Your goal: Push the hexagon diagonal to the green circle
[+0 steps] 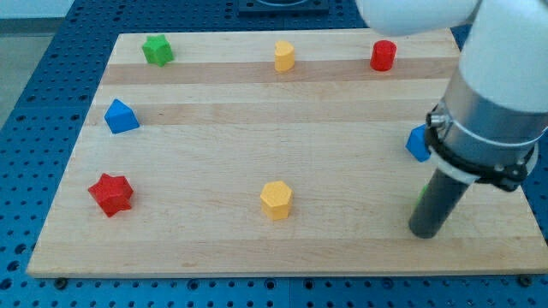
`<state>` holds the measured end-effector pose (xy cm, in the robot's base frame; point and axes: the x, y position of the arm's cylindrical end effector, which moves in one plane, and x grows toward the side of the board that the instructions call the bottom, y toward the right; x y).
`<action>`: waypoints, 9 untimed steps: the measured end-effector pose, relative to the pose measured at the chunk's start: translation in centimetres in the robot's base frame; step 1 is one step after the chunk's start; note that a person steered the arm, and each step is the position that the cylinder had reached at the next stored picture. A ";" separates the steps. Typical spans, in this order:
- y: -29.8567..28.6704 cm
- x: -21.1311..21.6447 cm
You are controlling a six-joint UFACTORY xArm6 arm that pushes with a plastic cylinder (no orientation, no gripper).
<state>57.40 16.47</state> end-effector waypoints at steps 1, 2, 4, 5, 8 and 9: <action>0.1 0.0; -3.0 3.4; -17.9 1.5; -22.0 -1.0; -7.0 -4.0; -10.9 -4.7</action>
<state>52.71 5.56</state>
